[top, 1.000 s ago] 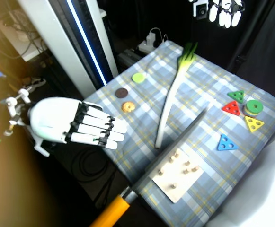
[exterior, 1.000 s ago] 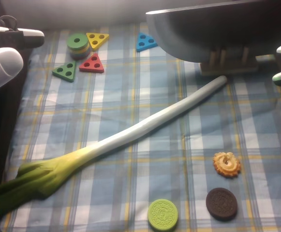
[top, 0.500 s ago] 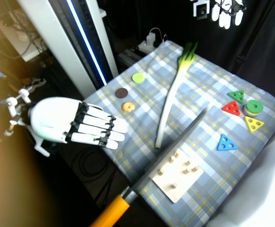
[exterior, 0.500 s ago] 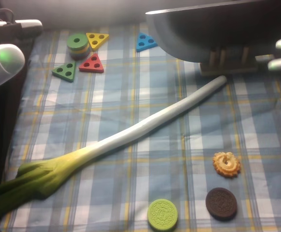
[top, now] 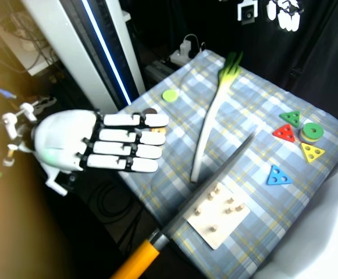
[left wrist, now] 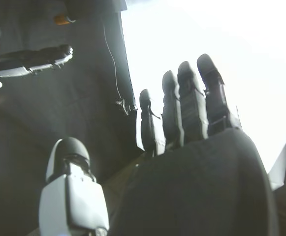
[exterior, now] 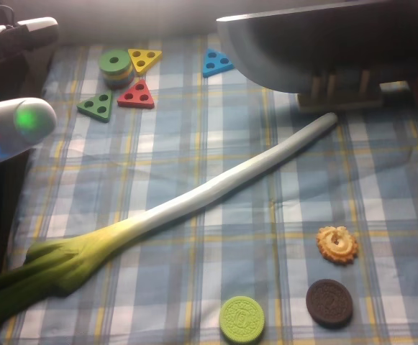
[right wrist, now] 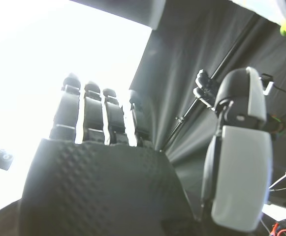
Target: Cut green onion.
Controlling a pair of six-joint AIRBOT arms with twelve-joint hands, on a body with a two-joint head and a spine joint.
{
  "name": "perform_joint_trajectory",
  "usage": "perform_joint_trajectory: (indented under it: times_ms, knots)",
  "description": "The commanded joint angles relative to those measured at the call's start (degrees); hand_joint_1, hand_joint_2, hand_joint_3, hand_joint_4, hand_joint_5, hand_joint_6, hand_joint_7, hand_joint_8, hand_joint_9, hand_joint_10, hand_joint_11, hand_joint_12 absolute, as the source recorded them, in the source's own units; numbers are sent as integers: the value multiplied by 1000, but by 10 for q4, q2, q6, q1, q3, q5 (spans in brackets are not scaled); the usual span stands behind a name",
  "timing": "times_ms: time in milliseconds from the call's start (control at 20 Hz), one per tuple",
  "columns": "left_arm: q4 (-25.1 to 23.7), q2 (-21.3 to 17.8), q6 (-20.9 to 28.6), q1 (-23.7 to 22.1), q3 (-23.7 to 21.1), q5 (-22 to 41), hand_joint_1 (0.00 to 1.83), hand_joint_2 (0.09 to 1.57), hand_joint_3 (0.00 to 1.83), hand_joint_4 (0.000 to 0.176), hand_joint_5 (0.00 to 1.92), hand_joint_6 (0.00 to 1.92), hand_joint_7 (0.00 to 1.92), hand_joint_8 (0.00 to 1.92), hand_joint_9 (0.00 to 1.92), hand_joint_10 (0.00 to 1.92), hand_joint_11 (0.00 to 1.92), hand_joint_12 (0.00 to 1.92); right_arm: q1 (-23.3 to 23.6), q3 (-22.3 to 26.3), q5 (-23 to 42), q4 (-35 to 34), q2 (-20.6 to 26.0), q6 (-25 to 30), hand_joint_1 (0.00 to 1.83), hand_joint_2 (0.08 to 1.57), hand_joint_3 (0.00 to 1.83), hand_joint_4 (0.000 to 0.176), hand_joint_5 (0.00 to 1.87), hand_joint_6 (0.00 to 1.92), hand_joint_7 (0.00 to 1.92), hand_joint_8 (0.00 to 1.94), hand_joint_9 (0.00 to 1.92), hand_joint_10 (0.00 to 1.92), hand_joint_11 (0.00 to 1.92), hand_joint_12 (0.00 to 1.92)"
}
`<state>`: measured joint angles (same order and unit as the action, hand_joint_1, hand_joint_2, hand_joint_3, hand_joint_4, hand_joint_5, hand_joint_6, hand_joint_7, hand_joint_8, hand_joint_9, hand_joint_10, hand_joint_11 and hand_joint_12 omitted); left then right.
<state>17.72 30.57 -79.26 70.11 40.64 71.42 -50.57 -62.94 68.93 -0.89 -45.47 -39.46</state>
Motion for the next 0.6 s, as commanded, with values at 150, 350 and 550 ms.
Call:
perform_joint_trajectory:
  times_ms: [150, 350, 550]
  knots:
    - [6, 3, 4, -7, 2, 63, 244, 991, 4, 176, 244, 0, 98, 5, 120, 2, 0, 412, 23, -20, 64, -39, -1, 1, 946, 1007, 11, 162, 0, 0, 0, 0, 0, 0, 0, 0]
    - [6, 4, 4, -8, 3, 59, 232, 998, 0, 176, 215, 6, 98, 1, 123, 1, 0, 445, 53, -33, 42, -69, -2, -35, 658, 944, 0, 162, 0, 0, 0, 0, 0, 0, 0, 0]
    - [6, 6, 4, -9, 3, 57, 253, 981, 0, 176, 264, 4, 118, 2, 142, 2, 0, 419, 114, -71, -39, -67, -22, -45, 619, 958, 0, 176, 0, 0, 0, 0, 0, 0, 0, 0]
